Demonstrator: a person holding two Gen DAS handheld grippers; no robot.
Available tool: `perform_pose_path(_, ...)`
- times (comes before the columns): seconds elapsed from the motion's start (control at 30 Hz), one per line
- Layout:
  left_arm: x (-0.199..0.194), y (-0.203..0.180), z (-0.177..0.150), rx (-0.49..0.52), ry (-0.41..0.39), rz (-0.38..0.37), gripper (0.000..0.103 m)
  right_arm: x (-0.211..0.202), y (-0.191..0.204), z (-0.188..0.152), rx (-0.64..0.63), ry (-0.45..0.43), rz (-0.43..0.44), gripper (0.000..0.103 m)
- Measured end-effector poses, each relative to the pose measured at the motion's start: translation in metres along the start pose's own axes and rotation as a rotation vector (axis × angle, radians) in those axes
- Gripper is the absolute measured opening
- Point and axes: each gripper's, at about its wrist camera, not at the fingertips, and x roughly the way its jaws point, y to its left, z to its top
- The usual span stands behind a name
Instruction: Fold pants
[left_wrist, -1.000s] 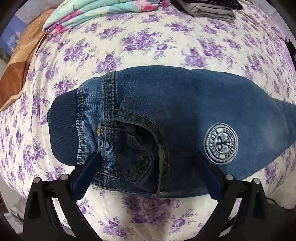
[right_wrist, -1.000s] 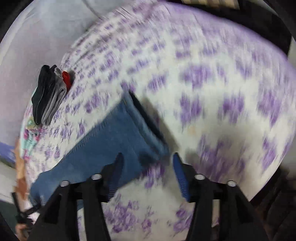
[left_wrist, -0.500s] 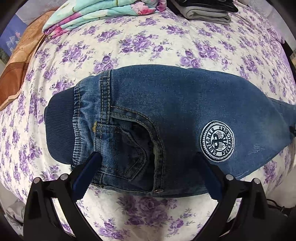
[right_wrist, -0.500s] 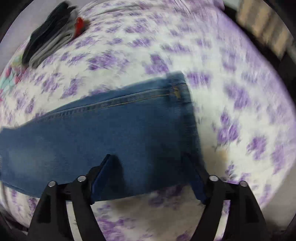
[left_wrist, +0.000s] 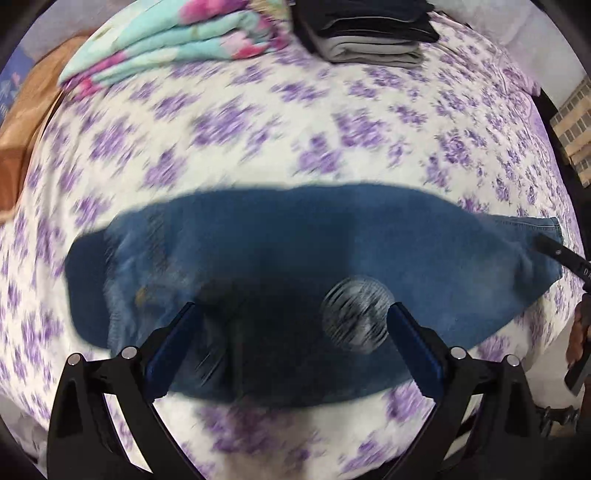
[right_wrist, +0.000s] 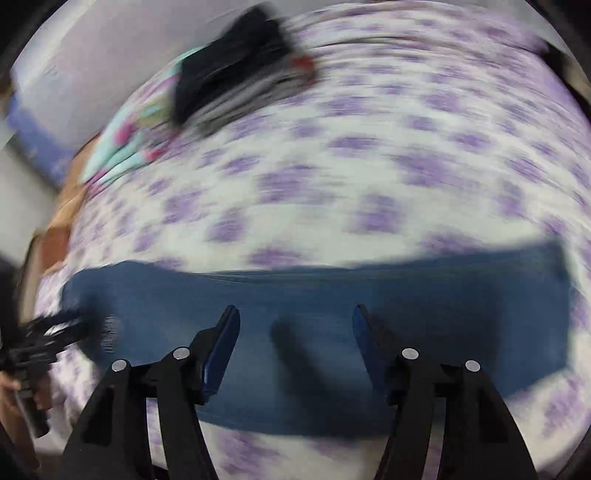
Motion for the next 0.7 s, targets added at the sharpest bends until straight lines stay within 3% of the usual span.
perform_pose_path(0.07,0.001,-0.014,0.015,0.022,-0.025,0.017,0.098,0.018,0.036,0.017,-0.096,0.019,0.049,0.064)
perform_pose_path(0.13,0.0,-0.024,0.03,0.045,-0.046,0.015,0.098,0.034,0.065,0.033,-0.195,0.026,0.041,0.064)
perform_pose_path(0.23,-0.006,-0.032,0.054,0.015,-0.098,0.009,0.098,0.054,0.086,0.049,-0.231,0.078,0.117,0.063)
perform_pose_path(0.3,-0.004,-0.032,0.064,-0.031,-0.107,0.016,0.098,0.064,0.094,0.044,-0.252,0.144,0.166,0.047)
perform_pose_path(0.37,0.006,-0.029,0.07,-0.064,-0.082,0.044,0.098,0.075,0.104,0.03,-0.291,0.23,0.205,0.047)
perform_pose_path(0.53,0.034,-0.031,0.063,-0.032,-0.029,0.154,0.098,0.067,0.103,0.007,-0.348,0.325,0.321,0.047)
perform_pose_path(0.63,0.044,-0.037,0.051,0.03,-0.019,0.211,0.098,0.064,0.098,0.009,-0.383,0.35,0.306,0.046)
perform_pose_path(0.7,0.041,-0.033,0.041,0.022,-0.034,0.207,0.098,0.062,0.089,0.021,-0.344,0.358,0.338,0.047)
